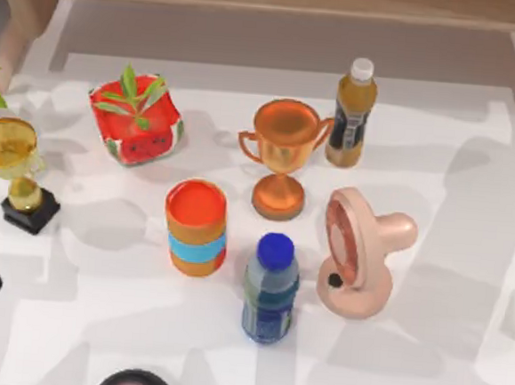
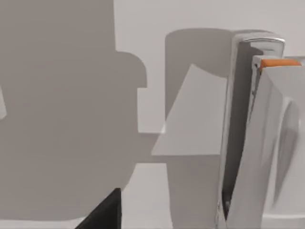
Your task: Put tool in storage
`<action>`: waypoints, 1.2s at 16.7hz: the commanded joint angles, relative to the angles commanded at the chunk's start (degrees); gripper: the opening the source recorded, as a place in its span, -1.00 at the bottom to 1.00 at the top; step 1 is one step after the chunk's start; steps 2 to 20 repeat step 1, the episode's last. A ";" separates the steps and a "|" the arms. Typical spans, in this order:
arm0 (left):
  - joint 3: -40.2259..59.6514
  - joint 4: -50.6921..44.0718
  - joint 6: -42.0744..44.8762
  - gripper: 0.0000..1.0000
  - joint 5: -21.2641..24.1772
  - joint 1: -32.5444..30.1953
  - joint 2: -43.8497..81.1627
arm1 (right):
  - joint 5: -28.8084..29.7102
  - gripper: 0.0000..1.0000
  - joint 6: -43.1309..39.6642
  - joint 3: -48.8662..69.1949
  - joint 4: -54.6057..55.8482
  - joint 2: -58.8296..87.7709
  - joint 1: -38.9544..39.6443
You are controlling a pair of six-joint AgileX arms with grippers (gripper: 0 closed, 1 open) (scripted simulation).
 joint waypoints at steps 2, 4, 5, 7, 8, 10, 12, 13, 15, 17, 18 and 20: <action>0.00 0.00 0.00 1.00 0.00 0.00 0.00 | 0.00 1.00 0.00 0.00 0.00 0.00 0.00; 0.00 0.00 0.00 1.00 0.00 0.00 0.00 | 0.00 1.00 0.00 0.00 0.00 0.00 0.00; 0.00 0.00 0.00 1.00 0.00 0.00 0.00 | 0.00 1.00 0.00 0.00 0.00 0.00 0.00; 0.00 0.00 0.00 1.00 0.00 0.00 0.00 | 0.00 1.00 0.00 0.00 0.00 0.00 0.00; 0.00 0.00 0.00 1.00 0.00 0.00 0.00 | 0.00 1.00 0.00 0.00 0.00 0.00 0.00; 0.00 0.00 0.00 1.00 0.00 0.00 0.00 | 0.00 1.00 0.00 0.00 0.00 0.00 0.00; 0.00 0.00 0.00 1.00 0.00 0.00 0.00 | 0.00 1.00 0.00 0.00 0.00 0.00 0.00; 0.00 0.00 0.00 1.00 0.00 0.00 0.00 | 0.00 1.00 0.00 0.00 0.00 0.00 0.00; 0.00 0.00 0.00 1.00 0.00 0.00 0.00 | 0.00 1.00 0.00 0.00 0.00 0.00 0.00; 0.00 0.00 0.00 1.00 0.00 0.00 0.00 | 0.00 1.00 0.00 0.00 0.00 0.00 0.00; 0.00 0.00 0.00 1.00 0.00 0.00 0.00 | 0.00 1.00 0.00 0.00 0.00 0.00 0.00; 0.00 0.00 0.00 1.00 0.00 0.00 0.00 | 0.00 1.00 0.00 0.00 0.00 0.00 0.00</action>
